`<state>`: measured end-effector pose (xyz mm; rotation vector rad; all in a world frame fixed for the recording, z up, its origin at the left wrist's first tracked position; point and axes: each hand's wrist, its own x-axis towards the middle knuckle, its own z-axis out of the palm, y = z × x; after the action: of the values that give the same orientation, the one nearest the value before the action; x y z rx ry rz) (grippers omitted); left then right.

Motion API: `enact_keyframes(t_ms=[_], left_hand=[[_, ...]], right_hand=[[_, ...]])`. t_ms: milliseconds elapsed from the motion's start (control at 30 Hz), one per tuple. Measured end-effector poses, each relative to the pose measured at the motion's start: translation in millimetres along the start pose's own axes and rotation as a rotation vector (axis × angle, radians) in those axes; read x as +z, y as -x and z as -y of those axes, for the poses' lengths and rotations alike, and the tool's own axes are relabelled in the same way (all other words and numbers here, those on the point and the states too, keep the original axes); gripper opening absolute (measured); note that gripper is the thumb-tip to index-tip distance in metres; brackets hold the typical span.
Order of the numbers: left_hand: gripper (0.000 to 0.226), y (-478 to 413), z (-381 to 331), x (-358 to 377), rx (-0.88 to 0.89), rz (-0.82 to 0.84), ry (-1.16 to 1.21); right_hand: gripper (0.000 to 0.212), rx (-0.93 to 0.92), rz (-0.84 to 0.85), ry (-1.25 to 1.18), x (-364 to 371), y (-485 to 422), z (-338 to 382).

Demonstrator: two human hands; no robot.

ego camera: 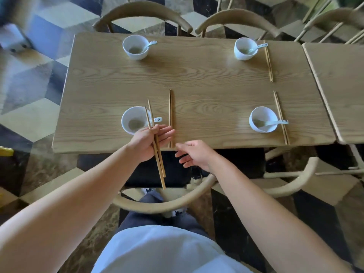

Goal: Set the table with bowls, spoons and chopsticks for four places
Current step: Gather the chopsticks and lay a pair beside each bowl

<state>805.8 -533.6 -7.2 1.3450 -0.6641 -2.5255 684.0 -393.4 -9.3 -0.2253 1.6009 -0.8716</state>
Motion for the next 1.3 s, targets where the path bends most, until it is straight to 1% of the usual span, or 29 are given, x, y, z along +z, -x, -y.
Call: enact_keyframes(t_ms=[67,100,133,267,333,433,567,967,1300], left_hand=[[0.033,12,16,21,0.022,0.019,0.023],[0.035,17,24,30,0.029,0.032,0.039],[0.036,21,30,39,0.035,0.047,0.053],[0.035,32,43,59,0.069,0.081,0.093],[0.034,36,45,65,0.078,0.085,0.083],[0.041,44,48,69,0.067,0.069,0.055],[0.05,50,46,72,0.07,0.061,0.06],[0.049,60,38,73,0.097,0.028,-0.098],[0.047,58,33,76,0.095,0.015,-0.114]], right_hand=[[0.032,-0.016,0.181,-0.009,1,36,-7],[0.033,-0.034,0.222,-0.008,2,51,-9],[0.033,-0.054,0.229,-0.02,4,64,-11],[0.03,-0.116,0.129,-0.089,5,94,-16],[0.029,-0.129,0.115,-0.107,1,101,-18],[0.027,-0.142,0.15,-0.129,-3,109,-20],[0.024,-0.153,0.197,-0.096,-5,113,-24],[0.015,-0.159,0.326,0.004,-12,117,-29],[0.016,-0.17,0.337,0.076,-22,117,-24]])
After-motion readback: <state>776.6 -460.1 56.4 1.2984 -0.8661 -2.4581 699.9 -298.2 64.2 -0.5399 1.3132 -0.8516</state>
